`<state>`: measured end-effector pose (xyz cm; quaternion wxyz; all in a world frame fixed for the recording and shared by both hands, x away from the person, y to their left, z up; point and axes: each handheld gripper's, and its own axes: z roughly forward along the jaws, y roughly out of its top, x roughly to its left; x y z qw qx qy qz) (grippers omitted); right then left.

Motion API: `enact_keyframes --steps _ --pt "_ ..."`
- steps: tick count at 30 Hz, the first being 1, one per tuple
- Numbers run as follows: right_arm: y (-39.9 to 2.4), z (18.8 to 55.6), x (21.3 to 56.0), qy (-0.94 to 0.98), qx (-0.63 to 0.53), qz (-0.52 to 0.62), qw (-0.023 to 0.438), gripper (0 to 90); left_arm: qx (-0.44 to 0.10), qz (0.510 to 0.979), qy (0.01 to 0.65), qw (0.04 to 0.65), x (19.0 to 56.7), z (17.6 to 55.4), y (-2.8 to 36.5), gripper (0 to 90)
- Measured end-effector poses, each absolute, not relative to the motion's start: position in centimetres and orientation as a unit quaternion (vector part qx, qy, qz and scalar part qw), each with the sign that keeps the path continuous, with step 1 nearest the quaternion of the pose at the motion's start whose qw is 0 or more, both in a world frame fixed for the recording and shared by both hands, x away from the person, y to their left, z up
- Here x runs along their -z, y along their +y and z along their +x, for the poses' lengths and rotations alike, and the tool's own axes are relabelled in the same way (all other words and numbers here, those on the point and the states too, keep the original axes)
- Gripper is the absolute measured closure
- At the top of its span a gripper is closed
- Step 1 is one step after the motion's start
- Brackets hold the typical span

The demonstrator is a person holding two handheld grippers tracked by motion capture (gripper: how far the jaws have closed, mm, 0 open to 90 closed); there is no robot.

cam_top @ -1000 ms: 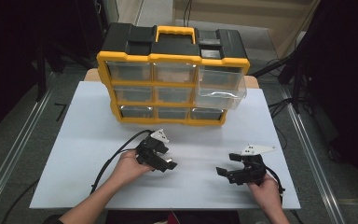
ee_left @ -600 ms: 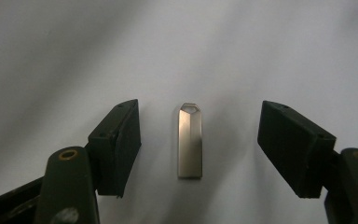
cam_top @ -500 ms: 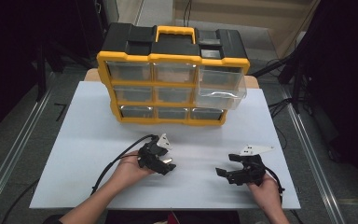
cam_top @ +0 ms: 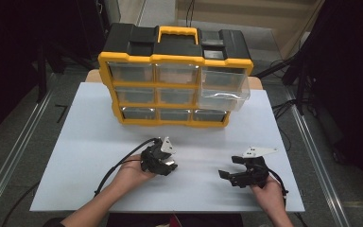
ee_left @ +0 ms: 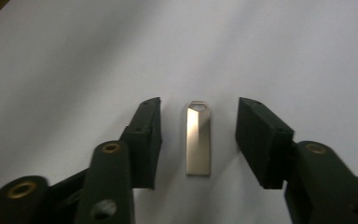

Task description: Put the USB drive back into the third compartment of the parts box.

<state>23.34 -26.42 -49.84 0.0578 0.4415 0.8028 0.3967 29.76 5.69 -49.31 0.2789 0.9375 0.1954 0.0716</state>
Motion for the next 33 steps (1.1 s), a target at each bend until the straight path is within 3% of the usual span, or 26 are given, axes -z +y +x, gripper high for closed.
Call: enact_keyframes --steps 3,5,6,9,23,33 --pt "-26.4 23.4 49.9 0.803 -0.396 0.441 0.057 13.7 -0.068 0.939 0.194 0.277 49.2 29.7 5.6 66.0" --pt "-26.4 23.4 49.9 0.804 -0.397 0.440 0.057 13.7 -0.063 0.937 0.201 0.280 49.2 29.8 5.6 68.3" --pt "-26.3 23.4 49.9 0.804 -0.396 0.439 0.057 13.7 -0.061 0.937 0.202 0.280 49.2 30.0 5.7 76.6" --pt "-26.3 23.4 50.0 0.804 -0.397 0.439 0.057 13.7 -0.043 0.936 0.202 0.285 49.2 30.6 6.1 79.9" --pt "-26.4 23.4 49.9 0.803 -0.399 0.440 0.055 13.7 0.035 0.919 0.244 0.309 49.1 32.1 7.0 80.3" --pt "-26.3 23.4 49.9 0.803 -0.401 0.437 0.056 13.7 0.045 0.909 0.246 0.332 47.4 32.3 8.0 80.3"
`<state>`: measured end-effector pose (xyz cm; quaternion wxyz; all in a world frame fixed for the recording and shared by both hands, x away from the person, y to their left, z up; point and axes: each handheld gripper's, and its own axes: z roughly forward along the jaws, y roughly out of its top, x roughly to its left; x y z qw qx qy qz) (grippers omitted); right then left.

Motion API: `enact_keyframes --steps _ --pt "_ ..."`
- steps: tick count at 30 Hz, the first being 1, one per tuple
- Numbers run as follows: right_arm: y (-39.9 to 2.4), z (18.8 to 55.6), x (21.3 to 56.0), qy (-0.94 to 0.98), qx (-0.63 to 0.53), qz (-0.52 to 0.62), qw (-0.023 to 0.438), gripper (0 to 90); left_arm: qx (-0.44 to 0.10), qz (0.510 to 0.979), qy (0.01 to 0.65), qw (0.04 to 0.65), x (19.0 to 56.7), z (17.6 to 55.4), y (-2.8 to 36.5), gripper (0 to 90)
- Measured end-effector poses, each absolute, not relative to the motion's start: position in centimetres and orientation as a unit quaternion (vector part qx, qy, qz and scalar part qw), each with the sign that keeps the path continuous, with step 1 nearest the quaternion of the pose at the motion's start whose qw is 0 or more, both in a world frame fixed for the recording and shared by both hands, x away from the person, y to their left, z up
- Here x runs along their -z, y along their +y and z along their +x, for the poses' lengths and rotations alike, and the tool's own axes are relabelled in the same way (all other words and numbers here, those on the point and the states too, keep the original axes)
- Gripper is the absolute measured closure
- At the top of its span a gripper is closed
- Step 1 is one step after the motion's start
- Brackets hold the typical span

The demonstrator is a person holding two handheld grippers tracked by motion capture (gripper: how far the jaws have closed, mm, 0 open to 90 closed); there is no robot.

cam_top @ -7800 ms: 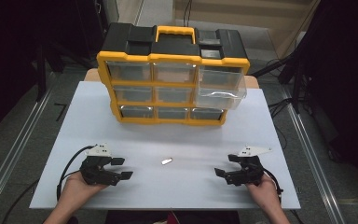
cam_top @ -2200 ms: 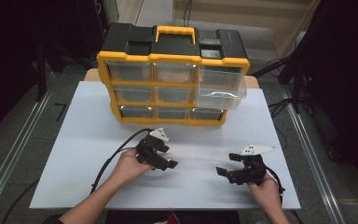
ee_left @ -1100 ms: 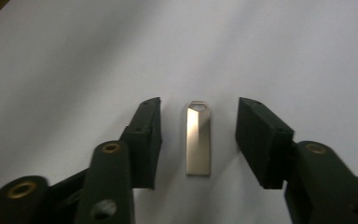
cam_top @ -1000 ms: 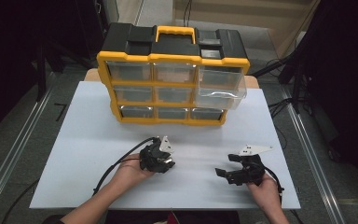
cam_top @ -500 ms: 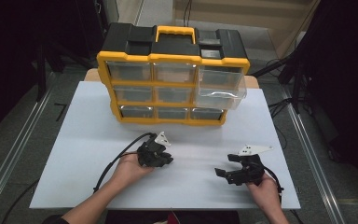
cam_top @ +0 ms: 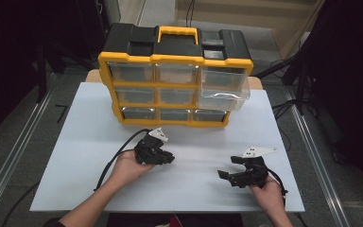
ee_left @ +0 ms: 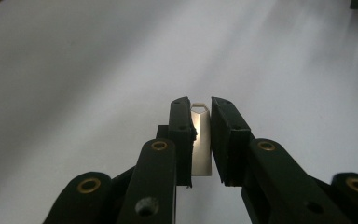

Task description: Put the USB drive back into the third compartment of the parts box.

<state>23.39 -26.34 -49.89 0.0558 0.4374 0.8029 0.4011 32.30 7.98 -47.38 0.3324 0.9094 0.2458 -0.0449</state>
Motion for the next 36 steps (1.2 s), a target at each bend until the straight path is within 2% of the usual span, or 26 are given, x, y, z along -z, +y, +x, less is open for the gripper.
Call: enact_keyframes --steps 6,25,36 --pt "-26.3 23.5 49.8 0.799 -0.408 0.439 0.057 13.7 0.079 0.902 0.242 0.348 46.8 32.4 8.6 80.2" --pt "-26.1 23.4 49.6 0.800 -0.411 0.433 0.059 13.7 0.098 0.906 0.225 0.346 45.0 32.5 9.1 80.2" --pt "-26.6 23.3 49.6 0.796 -0.417 0.435 0.059 13.7 0.106 0.915 0.202 0.332 43.8 33.3 7.6 80.2"
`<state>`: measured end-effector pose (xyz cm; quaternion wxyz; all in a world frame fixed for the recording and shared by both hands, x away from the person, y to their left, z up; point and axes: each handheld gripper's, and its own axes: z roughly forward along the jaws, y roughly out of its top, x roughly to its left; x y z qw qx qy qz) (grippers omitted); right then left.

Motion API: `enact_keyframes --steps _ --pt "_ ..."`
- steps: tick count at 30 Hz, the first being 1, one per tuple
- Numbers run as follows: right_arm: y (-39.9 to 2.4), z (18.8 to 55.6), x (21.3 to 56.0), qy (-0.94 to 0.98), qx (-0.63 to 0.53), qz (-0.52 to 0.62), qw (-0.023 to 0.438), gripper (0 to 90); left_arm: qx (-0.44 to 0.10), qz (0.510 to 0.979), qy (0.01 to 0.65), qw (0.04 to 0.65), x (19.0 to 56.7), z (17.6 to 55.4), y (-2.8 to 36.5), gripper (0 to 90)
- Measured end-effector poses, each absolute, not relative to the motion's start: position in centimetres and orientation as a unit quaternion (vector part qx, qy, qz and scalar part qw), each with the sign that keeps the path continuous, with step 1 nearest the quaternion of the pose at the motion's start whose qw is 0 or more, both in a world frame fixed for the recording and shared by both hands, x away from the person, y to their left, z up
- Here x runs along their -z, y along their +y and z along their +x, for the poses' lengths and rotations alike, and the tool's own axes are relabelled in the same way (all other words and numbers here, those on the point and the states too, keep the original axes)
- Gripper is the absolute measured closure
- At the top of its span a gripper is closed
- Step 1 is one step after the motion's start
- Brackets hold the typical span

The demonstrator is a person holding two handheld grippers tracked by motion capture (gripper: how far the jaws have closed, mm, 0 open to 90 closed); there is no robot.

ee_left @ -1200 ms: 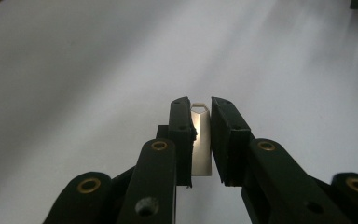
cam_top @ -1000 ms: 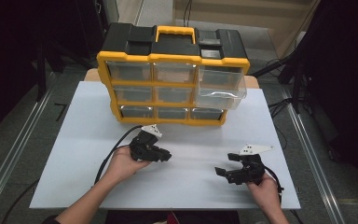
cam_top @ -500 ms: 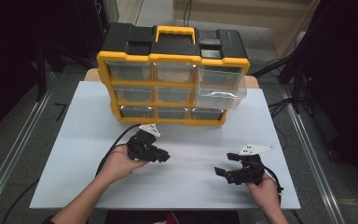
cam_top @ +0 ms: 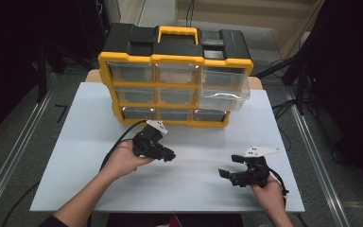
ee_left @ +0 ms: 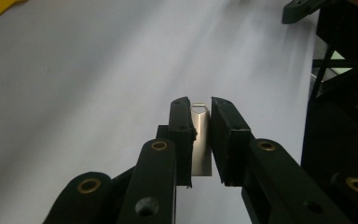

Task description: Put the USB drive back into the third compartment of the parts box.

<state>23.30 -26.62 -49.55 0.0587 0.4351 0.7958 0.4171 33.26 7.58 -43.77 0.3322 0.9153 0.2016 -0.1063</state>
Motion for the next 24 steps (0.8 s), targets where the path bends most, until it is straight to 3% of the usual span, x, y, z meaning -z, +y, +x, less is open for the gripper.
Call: enact_keyframes --steps 12,24 --pt "-26.5 23.2 49.4 0.796 -0.421 0.431 0.057 13.7 0.134 0.911 0.185 0.342 42.2 33.7 6.6 80.2" --pt "-26.6 23.2 49.4 0.796 -0.420 0.431 0.057 13.7 0.130 0.912 0.175 0.348 40.2 33.9 5.9 80.1"
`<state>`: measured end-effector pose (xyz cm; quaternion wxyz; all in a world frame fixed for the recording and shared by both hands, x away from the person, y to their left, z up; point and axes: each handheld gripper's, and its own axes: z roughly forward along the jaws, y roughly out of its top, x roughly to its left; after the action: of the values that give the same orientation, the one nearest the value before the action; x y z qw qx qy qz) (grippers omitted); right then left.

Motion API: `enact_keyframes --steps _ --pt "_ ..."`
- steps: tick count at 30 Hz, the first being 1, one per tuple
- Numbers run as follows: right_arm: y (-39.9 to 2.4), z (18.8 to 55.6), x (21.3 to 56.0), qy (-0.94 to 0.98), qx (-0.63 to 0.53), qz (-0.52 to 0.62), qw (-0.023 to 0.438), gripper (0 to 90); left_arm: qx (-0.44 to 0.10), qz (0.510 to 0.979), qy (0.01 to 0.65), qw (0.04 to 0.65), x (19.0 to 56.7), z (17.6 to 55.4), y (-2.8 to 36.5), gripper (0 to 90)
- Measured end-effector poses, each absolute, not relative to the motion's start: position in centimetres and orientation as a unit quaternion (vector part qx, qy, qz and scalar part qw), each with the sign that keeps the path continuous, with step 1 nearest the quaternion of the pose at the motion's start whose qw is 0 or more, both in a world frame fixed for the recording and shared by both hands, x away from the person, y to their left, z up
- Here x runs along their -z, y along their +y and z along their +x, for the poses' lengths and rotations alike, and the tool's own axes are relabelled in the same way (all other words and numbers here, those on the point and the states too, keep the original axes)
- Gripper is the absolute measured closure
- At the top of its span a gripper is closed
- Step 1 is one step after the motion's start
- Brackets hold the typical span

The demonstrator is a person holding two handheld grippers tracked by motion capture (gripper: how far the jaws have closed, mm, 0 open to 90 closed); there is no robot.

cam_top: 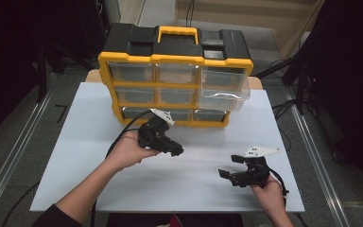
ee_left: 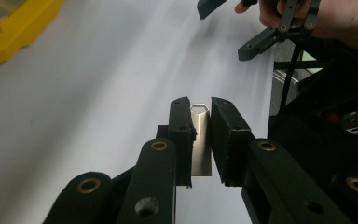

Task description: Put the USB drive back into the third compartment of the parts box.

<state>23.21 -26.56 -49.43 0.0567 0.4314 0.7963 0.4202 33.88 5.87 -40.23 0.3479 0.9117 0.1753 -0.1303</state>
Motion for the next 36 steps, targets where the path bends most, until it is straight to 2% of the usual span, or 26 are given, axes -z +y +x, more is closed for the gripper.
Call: enact_keyframes --steps 36 --pt "-26.6 23.2 49.4 0.794 -0.423 0.434 0.052 13.7 0.136 0.922 0.126 0.339 34.6 34.1 3.1 80.1"
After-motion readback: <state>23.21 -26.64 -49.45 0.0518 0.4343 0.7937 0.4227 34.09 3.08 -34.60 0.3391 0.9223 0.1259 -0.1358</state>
